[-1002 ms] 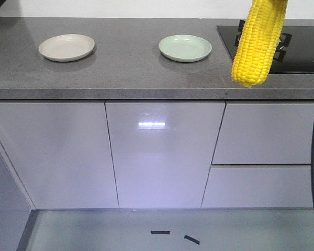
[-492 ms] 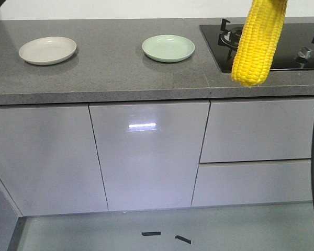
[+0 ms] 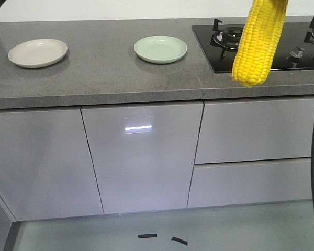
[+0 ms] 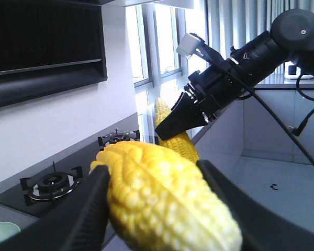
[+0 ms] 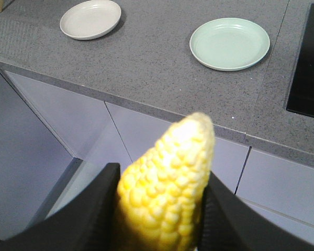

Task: Distribute corn equally
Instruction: 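Drive the base along the counter toward the two empty plates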

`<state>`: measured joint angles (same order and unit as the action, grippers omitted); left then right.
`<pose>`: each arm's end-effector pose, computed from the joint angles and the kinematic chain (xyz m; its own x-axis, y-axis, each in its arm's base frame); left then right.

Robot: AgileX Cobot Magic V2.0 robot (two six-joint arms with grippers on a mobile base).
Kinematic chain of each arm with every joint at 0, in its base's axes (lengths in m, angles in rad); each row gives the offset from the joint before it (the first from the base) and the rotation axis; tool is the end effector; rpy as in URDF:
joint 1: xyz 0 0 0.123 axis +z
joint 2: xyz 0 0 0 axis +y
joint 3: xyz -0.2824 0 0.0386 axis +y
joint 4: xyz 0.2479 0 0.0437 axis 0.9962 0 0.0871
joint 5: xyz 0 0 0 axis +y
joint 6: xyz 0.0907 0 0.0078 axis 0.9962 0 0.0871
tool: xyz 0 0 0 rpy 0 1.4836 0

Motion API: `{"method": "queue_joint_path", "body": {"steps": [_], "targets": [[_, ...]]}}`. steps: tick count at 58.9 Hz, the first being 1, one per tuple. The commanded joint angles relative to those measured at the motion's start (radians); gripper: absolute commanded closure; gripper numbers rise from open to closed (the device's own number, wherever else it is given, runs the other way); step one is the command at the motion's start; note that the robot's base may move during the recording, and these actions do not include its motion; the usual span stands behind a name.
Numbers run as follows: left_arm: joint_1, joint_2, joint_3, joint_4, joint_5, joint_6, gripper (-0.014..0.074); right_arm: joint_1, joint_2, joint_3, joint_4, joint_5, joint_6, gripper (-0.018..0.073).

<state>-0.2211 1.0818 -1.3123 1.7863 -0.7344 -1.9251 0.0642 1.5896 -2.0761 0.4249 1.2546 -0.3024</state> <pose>0.1832 -0.1022 0.4984 0.0694 -0.0678 -0.9953 0.8059 0.5919 0.0158 0.3062 0.0554 0.5082 -0.5379 -0.1839 -0.8227 -0.4629 0.8800 0.1060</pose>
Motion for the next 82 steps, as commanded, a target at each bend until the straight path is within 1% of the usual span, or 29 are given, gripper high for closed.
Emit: {"method": "queue_joint_path", "body": {"steps": [1, 82], "targets": [[-0.002, -0.013, -0.03, 0.003, 0.036, -0.01, 0.0603, -0.003, -0.036, -0.028, 0.025, -0.057, -0.007, 0.0567], [-0.002, -0.013, -0.03, 0.003, 0.036, -0.01, 0.0603, -0.003, -0.036, -0.028, 0.025, -0.057, -0.007, 0.0567]]}}
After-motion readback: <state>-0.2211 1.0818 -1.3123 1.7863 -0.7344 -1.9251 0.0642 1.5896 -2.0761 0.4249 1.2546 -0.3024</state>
